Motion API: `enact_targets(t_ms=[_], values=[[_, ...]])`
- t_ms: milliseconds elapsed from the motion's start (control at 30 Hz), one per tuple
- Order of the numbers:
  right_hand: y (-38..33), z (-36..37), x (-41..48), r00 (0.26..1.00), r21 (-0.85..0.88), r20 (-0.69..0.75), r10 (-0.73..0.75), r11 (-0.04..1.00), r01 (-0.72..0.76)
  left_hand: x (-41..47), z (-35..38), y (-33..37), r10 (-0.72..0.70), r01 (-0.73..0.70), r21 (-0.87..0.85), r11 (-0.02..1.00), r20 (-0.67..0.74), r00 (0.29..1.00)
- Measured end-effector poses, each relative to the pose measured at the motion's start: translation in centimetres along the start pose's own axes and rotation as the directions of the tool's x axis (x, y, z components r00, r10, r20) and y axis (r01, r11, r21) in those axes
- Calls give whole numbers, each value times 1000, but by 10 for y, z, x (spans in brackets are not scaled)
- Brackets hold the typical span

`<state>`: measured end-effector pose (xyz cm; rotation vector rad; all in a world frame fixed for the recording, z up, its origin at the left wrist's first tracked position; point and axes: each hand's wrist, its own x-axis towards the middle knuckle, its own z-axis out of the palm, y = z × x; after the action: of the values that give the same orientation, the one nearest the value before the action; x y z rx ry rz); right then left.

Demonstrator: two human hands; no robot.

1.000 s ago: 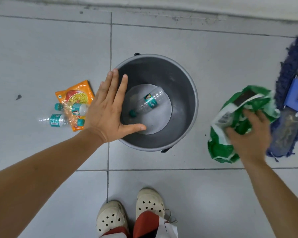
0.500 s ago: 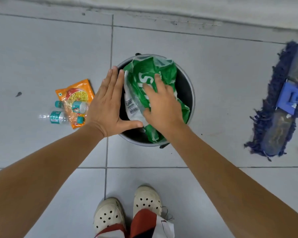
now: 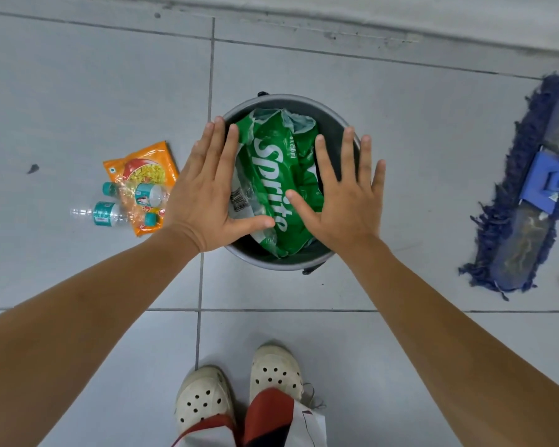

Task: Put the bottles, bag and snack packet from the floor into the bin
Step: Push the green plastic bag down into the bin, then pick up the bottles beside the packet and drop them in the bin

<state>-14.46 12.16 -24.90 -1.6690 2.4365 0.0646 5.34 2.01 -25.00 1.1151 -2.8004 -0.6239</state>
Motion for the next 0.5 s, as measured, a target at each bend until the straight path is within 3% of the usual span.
enact_targets(t_ms=[100,133,200,233,300,333,367,400,500], values=[[-3,4,2,999,-5,-33,6,1000,-6,3,-4,-8,-78,10,-333,943,-193,978],[-2,5,3,999,-11,-43,12,1000,-12,6,-6,-17,-181,38,-439,898,-289,940],[-2,7,4,998,-17,-54,17,1000,-18,9,-9,-48,-471,222,-535,815,-389,792],[-2,8,4,998,-17,-60,17,1000,-18,9,-8,-67,-605,360,-550,754,-368,706],[-3,8,5,997,-10,-71,19,1000,-19,1,3,-104,-838,693,-489,531,-177,517],[-3,9,5,997,-5,-75,21,1000,-22,-6,11,-116,-901,826,-377,419,-61,429],[-2,9,5,997,-2,-78,27,1000,-27,-14,19,-123,-922,897,-242,370,25,387],[-2,9,4,996,0,-81,31,1000,-31,-22,26,-124,-915,915,-119,386,79,397],[-1,8,5,995,8,-98,34,999,-33,-38,52,-122,-825,820,111,562,148,546]])
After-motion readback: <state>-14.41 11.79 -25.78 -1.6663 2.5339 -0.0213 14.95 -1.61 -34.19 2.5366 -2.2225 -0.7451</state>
